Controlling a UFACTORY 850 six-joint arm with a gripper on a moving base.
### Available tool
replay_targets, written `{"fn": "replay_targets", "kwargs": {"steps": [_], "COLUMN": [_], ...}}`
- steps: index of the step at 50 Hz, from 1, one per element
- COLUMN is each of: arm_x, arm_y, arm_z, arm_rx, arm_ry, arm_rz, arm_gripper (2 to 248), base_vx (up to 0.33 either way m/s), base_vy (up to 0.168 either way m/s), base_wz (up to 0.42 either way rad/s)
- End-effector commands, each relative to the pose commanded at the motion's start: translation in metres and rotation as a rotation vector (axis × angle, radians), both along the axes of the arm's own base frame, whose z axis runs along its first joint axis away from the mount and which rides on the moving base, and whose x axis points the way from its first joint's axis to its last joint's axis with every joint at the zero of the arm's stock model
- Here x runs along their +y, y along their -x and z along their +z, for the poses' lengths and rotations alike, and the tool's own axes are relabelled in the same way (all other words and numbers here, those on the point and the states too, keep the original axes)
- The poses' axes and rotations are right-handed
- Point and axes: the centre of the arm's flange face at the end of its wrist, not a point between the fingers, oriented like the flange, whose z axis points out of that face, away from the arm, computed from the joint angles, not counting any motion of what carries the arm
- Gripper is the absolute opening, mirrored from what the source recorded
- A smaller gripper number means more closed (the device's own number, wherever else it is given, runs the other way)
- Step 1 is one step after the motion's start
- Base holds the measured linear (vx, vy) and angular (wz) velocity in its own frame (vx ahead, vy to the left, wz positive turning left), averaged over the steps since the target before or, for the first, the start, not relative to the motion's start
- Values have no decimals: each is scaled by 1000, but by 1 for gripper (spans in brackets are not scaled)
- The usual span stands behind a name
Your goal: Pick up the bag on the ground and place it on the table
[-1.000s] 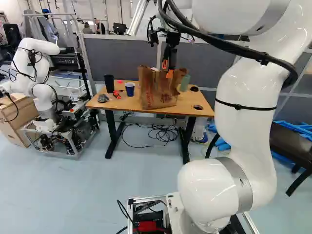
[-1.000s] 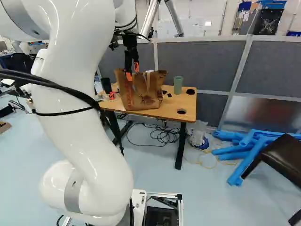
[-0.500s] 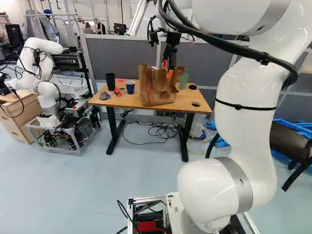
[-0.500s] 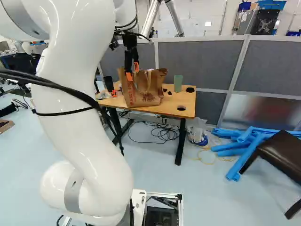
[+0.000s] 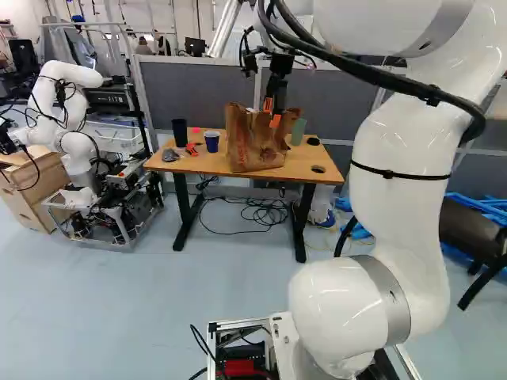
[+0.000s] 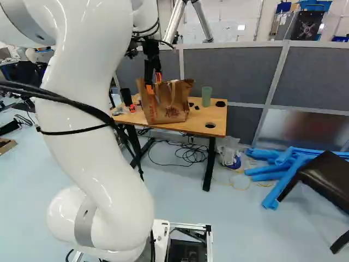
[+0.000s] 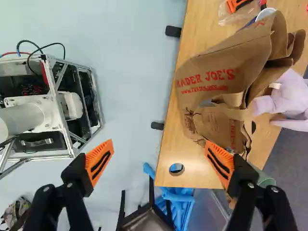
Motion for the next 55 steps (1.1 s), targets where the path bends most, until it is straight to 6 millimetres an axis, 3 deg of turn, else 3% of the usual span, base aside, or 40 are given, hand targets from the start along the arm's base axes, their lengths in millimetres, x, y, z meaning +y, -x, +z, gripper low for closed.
{"fn": "replay_targets", "kwargs": {"steps": [28,55], "arm_x": [-1,-4], "arm_y": [6,18], "arm_z": [-21,-57], "arm_rx": [-60,-161], "arm_ry": [-8,-35], "arm_rz": [-100,-261], "arm_gripper": [247,247], "base_vx": [0,0], "base_vy": [0,0], "base_wz": [0,0]}}
